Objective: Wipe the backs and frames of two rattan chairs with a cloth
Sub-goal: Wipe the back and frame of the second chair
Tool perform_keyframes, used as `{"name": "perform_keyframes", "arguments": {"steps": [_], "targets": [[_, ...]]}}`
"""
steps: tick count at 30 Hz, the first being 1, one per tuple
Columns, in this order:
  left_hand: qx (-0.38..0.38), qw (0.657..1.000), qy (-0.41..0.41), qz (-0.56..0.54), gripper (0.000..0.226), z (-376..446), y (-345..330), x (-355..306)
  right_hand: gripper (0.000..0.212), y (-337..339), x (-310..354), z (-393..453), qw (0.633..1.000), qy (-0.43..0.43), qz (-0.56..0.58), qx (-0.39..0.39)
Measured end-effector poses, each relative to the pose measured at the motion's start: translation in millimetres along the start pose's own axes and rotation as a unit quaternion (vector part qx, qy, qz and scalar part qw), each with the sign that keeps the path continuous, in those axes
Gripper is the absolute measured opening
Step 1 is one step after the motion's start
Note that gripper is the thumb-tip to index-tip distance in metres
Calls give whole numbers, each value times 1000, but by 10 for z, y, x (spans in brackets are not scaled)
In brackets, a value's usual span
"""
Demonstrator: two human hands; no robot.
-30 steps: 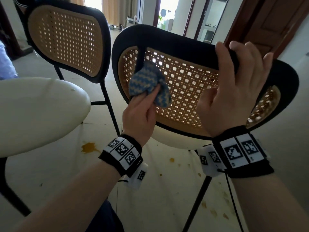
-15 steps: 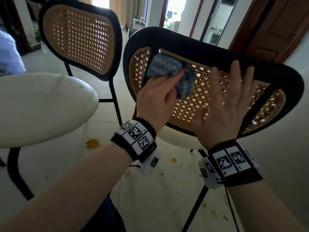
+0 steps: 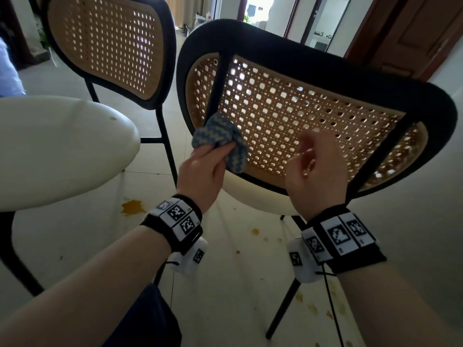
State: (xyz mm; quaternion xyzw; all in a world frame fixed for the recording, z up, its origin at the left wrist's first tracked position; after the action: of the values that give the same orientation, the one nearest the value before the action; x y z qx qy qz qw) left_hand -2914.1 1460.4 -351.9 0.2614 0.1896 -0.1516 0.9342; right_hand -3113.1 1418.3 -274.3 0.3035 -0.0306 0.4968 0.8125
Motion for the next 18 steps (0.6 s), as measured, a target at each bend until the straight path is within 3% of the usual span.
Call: {"name": "perform_keyframes", "arguments": {"steps": [2, 11, 18], "targets": [[-18, 1000, 9, -18, 34, 129, 97, -79, 29, -26, -129, -14, 999, -53, 4, 8], [-127, 988, 4, -90, 24, 700, 460, -572, 27, -94, -123, -16, 999, -33, -1, 18], [-65, 992, 71, -81, 20, 410, 69, -200, 32, -72, -151, -31, 999, -37, 3, 24]]}}
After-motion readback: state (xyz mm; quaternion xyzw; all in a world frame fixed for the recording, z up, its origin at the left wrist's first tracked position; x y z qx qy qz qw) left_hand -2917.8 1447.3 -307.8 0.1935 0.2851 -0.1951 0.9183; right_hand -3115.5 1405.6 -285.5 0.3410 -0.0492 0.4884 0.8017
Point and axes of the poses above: each hand's wrist, its own z-axis towards the middle knuckle, its own y-axis out of the back of the hand, x = y × z, the point moved 9 cm from there along z, towards the middle knuckle, and after that the axes turned 4 degrees about z, right-handed, at the moved point
